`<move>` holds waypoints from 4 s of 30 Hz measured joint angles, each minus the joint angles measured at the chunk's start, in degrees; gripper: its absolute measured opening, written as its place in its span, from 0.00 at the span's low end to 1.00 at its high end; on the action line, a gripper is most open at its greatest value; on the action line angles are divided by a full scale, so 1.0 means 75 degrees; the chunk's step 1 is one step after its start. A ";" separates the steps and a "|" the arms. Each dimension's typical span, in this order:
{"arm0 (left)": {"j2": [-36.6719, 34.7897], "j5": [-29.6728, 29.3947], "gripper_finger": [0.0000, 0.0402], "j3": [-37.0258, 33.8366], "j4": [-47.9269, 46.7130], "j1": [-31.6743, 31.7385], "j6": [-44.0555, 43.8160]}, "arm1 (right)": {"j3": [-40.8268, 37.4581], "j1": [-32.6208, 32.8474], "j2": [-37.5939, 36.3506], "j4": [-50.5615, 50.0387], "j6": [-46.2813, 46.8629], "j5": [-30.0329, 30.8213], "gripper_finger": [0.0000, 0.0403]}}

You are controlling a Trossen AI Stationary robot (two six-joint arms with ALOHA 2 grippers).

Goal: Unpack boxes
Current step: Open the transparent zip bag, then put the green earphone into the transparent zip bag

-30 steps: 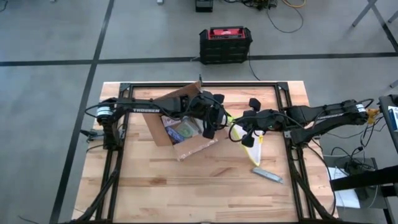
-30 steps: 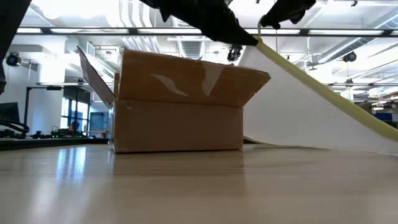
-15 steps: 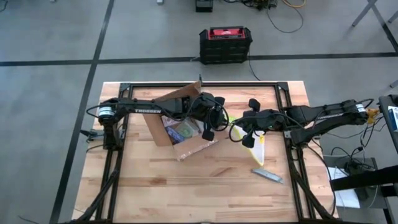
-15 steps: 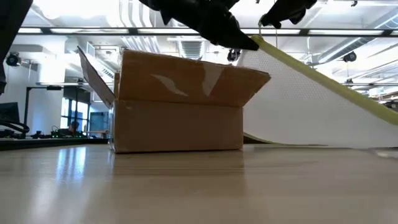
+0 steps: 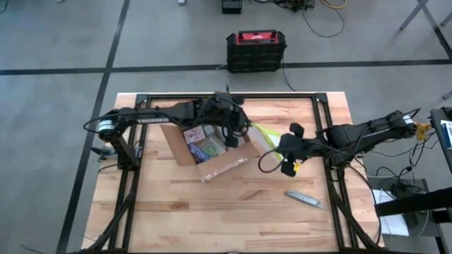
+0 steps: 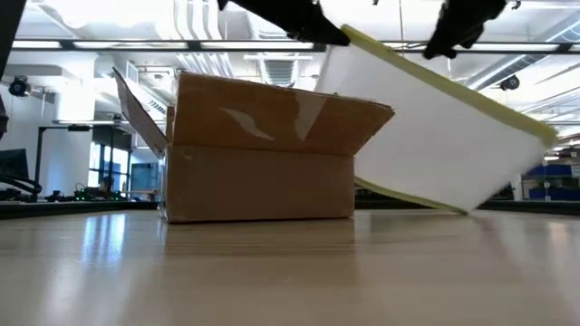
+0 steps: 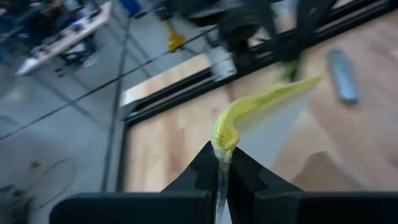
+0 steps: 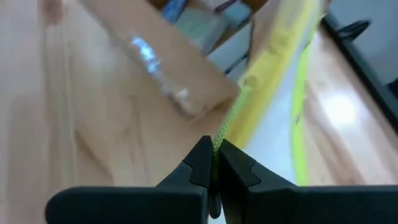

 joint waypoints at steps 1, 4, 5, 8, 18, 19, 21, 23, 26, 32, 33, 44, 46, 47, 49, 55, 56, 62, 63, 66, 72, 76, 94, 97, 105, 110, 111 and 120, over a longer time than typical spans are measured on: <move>-0.0099 -0.0003 0.00 0.0000 -0.0076 0.0045 0.0003 | 0.0000 0.0132 -0.0025 -0.0115 0.0159 0.0009 0.00; -0.0396 -0.0013 0.00 0.0000 -0.0318 0.0123 0.0013 | -0.0003 0.0559 -0.0136 -0.0446 0.0714 0.0024 0.00; -0.0523 -0.0023 0.00 0.0000 -0.0344 0.0142 0.0017 | 0.0000 0.0713 -0.0171 -0.0547 0.0902 0.0013 0.00; -0.1040 -0.0407 0.00 0.0000 -0.0441 0.0225 0.0085 | -0.0003 0.1271 -0.0302 -0.0790 0.1450 -0.0001 0.00; -0.2968 -0.1417 0.00 0.0000 -0.1039 0.0271 0.0246 | 0.0171 0.2730 -0.0397 -0.0773 0.2115 0.0766 0.00; -0.3125 -0.1422 0.00 0.0000 -0.1084 0.0270 0.0203 | 0.0246 0.2728 -0.0394 -0.0759 0.1991 0.0994 0.01; -0.3408 -0.1494 0.00 0.0000 -0.1121 0.0240 0.0137 | 0.0409 0.2719 -0.0396 -0.0649 0.1571 0.1157 0.04; -0.3741 -0.1581 0.00 0.0000 -0.1105 0.0216 0.0076 | 0.0590 0.2670 -0.0388 -0.0404 0.1086 0.1368 0.08; -0.4290 -0.2085 0.00 0.0256 -0.1581 0.0149 -0.0067 | 0.0848 0.2573 -0.0361 0.0142 0.0295 0.1608 0.15; -0.4986 -0.2912 0.00 0.1625 -0.4573 -0.0383 -0.0942 | 0.0857 0.2206 -0.0313 0.1276 -0.0782 0.1971 0.27; -0.5040 -0.2831 0.00 0.1799 -0.5087 -0.0486 -0.1216 | 0.0851 0.2029 -0.0271 0.1372 -0.0795 0.2025 0.29; -0.5398 -0.0141 0.00 0.2226 -0.6854 -0.1429 -0.3067 | 0.0743 0.0155 0.1290 0.3886 -0.2312 0.0752 0.31; -0.5557 0.0365 0.00 0.2226 -0.6806 -0.1529 -0.3160 | 0.0740 -0.0067 0.1627 0.4326 -0.2652 0.0734 0.30; -0.5628 0.0604 0.00 0.2226 -0.6782 -0.1547 -0.3226 | 0.0740 -0.0203 0.1773 0.4513 -0.2709 0.0722 0.29; -0.5767 0.0984 0.00 0.2224 -0.6771 -0.1551 -0.3364 | 0.0740 -0.0525 0.2060 0.4746 -0.2724 0.0662 0.28; -0.6087 0.1613 0.00 0.2104 -0.7368 -0.1548 -0.4231 | 0.0737 -0.1572 0.3142 0.4966 -0.2140 -0.0030 0.26; -0.6113 0.1661 0.00 0.2069 -0.7516 -0.1548 -0.4393 | 0.0737 -0.1717 0.3316 0.4970 -0.2054 -0.0033 0.26; -0.6294 0.1628 0.00 0.1356 -0.7766 -0.1548 -0.4908 | 0.0734 -0.2359 0.4147 0.4899 -0.1562 0.0008 0.26; -0.6302 0.1522 0.00 0.1161 -0.7743 -0.1548 -0.4838 | 0.0731 -0.2470 0.4207 0.4907 -0.1454 0.0041 0.26; -0.6331 0.1319 0.00 0.0469 -0.7552 -0.1548 -0.4629 | 0.0734 -0.2780 0.4237 0.4598 -0.1042 0.0471 0.26; -0.6329 0.1487 0.00 -0.1023 -0.7085 -0.1566 -0.4523 | 0.0734 -0.3159 0.3920 0.3816 -0.1005 0.1233 0.26; -0.6341 0.1897 0.00 -0.2056 -0.6674 -0.1580 -0.4564 | 0.0740 -0.3478 0.3756 0.3520 -0.1229 0.1431 0.26; -0.6502 0.3347 0.00 -0.3774 -0.4863 -0.1589 -0.4634 | 0.3751 -0.2122 0.5044 0.4058 -0.3614 -0.0621 0.30; -0.6557 0.3611 0.00 -0.3766 -0.4878 -0.1590 -0.4649 | 0.4386 -0.2212 0.5758 0.4045 -0.3885 -0.0725 0.35; -0.6897 0.3615 0.00 -0.3745 -0.4993 -0.1598 -0.4908 | 0.5436 -0.2950 0.7375 0.3308 -0.3886 -0.2241 0.49; -0.7045 0.3403 0.00 -0.3745 -0.5002 -0.1598 -0.4634 | 0.5905 -0.3408 0.8236 0.2924 -0.3752 -0.2773 0.59; -0.7046 0.3334 0.00 -0.3745 -0.5004 -0.1598 -0.4501 | 0.6038 -0.3407 0.8416 0.2829 -0.3771 -0.2912 0.61; -0.6943 0.2379 0.00 -0.3748 -0.4984 -0.1598 -0.3845 | 0.7510 -0.3644 0.9828 0.1400 -0.3897 -0.3046 0.72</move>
